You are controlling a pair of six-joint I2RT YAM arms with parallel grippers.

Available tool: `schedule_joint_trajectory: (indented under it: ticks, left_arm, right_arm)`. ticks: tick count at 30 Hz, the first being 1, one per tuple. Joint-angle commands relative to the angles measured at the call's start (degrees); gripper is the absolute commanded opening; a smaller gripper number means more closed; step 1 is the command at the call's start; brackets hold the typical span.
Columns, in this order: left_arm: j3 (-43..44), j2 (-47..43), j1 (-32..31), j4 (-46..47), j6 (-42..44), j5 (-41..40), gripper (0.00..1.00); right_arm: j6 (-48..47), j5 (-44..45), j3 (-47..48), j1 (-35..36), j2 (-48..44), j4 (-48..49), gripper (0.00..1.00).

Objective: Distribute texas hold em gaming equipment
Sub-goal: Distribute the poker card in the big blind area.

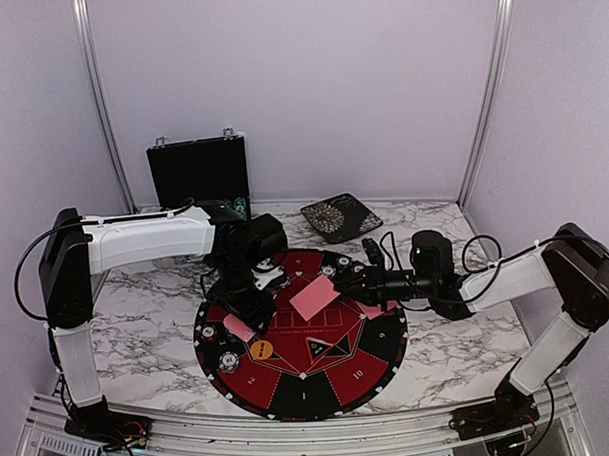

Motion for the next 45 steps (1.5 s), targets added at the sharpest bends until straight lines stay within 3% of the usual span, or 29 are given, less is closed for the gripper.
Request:
schedule_joint_trajectory:
  ticks: [1, 6, 18, 29, 39, 45]
  left_arm:
    - [-0.88, -3.74, 1.38, -0.92, 1.37, -0.55, 0.33]
    - [-1.51, -4.48, 2.91, -0.63, 1.64, -0.77, 0.33]
    - [-3.14, -6.44, 4.68, -0.2, 2.02, -1.22, 0.33]
    - [-3.2, -7.07, 5.04, -0.03, 2.54, -1.04, 0.33]
    - [-2.43, -6.91, 5.04, 0.15, 2.62, -0.71, 0.33]
    - [-2.49, -6.81, 5.04, 0.19, 2.6, -0.59, 0.32]
  right_arm:
    - [-3.13, -0.5, -0.48, 0.51, -1.17, -3.3, 0.0]
    - [-5.99, 0.85, 1.22, 5.42, 0.51, -7.34, 0.0]
    - [-5.76, 0.76, 6.25, 19.23, 12.18, -4.03, 0.0]
    - [-9.54, -0.85, 16.24, 22.56, 21.99, -10.68, 0.0]
    - [-19.04, 5.79, 22.33, 23.82, 20.93, -27.91, 0.29]
    - [-22.59, 12.7, 22.01, 23.9, 16.73, -33.36, 0.47]
